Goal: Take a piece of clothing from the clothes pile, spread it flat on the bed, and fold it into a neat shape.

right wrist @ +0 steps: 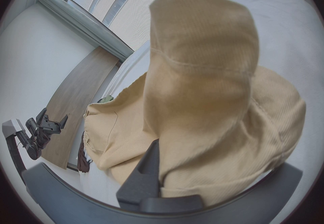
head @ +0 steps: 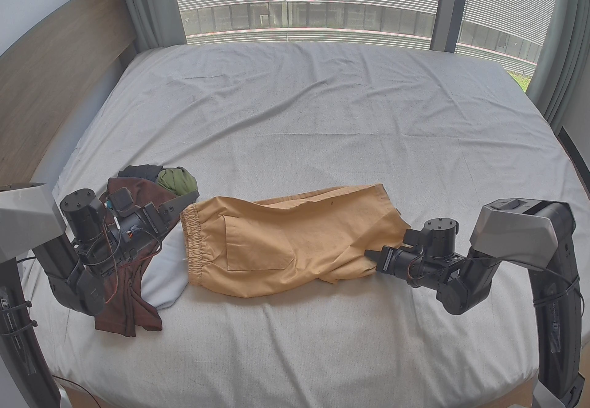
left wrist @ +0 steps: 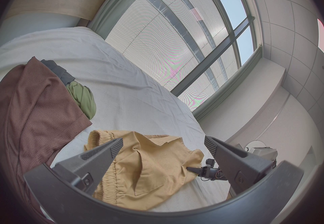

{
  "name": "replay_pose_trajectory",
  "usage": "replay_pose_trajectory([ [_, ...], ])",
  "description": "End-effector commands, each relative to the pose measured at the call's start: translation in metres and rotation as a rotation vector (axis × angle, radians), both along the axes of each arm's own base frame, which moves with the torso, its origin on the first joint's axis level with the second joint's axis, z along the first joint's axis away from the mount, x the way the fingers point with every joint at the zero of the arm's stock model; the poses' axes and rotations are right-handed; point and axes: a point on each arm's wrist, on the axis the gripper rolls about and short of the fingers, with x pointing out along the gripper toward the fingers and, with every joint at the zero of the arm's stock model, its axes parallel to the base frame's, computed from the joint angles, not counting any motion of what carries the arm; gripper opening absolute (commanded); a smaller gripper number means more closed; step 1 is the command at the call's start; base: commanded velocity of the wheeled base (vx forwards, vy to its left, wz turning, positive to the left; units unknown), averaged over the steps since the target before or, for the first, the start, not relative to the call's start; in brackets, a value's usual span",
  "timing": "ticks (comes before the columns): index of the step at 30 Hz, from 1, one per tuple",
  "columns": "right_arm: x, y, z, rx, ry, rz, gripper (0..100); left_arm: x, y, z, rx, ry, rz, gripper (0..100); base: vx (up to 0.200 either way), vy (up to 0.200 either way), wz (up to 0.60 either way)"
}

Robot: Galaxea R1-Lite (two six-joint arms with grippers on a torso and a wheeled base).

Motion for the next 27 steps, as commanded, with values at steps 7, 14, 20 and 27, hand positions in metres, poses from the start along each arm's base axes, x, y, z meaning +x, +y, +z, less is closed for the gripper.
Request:
replay_pose_trajectory([
  [7,-0.024,-0.047,0.026,-0.008,-0.001,-0.097,0,-0.001,-0.002,-0.001,0.0,0.006,-0.007,100,0.0,0.0,0.0],
  [14,-0.042,-0.063,0.02,-0.03,0.037,-0.125,0,-0.001,-0.005,-0.002,0.001,0.008,-0.013,100,0.0,0.0,0.0],
  [20,-0.051,-0.074,0.01,-0.055,0.076,-0.143,0,-0.002,-0.005,-0.003,0.002,0.013,-0.015,100,0.0,0.0,0.0],
  [27,-0.054,-0.078,0.003,-0.065,0.097,-0.152,0,-0.002,-0.005,-0.003,0.002,0.013,-0.015,100,0.0,0.0,0.0],
])
